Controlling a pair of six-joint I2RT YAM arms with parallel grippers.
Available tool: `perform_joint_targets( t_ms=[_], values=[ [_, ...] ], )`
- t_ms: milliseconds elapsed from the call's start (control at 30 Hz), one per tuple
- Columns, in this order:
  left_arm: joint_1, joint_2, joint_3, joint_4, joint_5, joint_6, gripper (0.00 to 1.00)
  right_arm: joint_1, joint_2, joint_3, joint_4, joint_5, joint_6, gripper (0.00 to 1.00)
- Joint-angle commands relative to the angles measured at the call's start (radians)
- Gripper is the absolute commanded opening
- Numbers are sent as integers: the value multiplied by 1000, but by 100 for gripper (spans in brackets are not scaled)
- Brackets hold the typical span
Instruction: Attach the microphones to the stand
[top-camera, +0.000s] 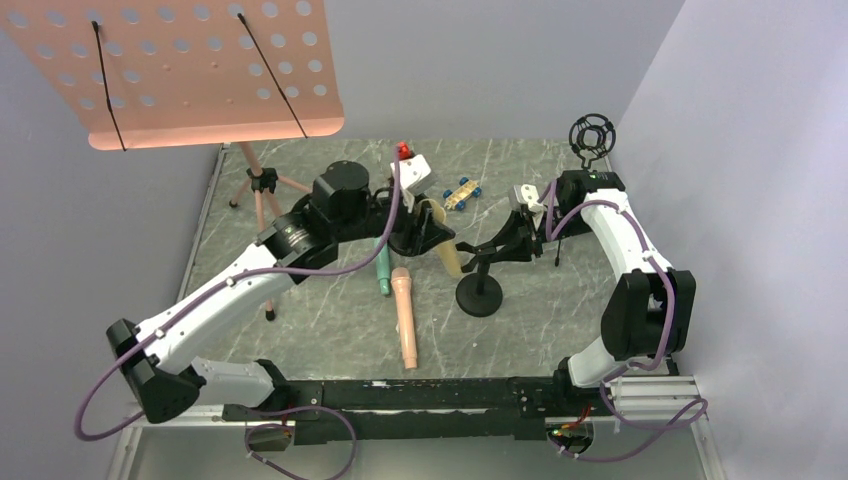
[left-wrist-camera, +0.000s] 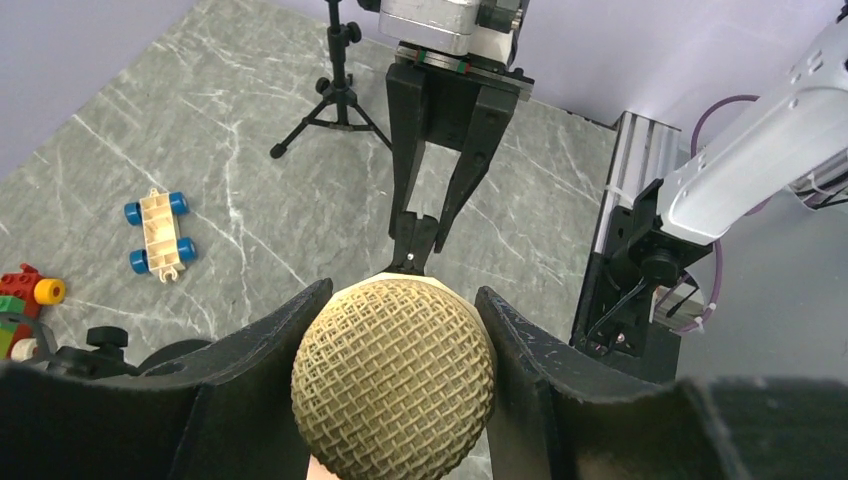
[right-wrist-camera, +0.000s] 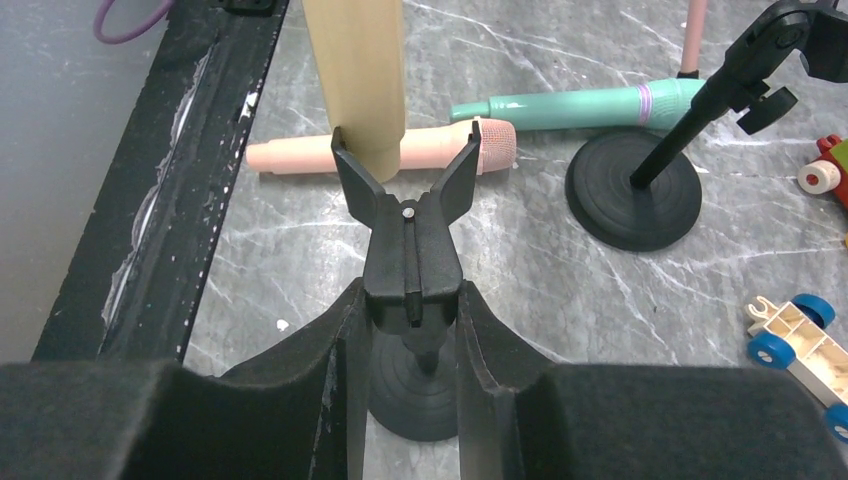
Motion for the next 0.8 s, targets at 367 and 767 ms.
perform_joint_targets(
  t_ms=[367, 767],
  values=[
    [-11, 127, 119, -26, 23, 56, 0, 5, 11, 30, -33, -17, -37, 5],
    [-13, 208, 110, 30, 58, 54, 0, 3, 16, 29, -33, -18, -37, 5]
  ],
)
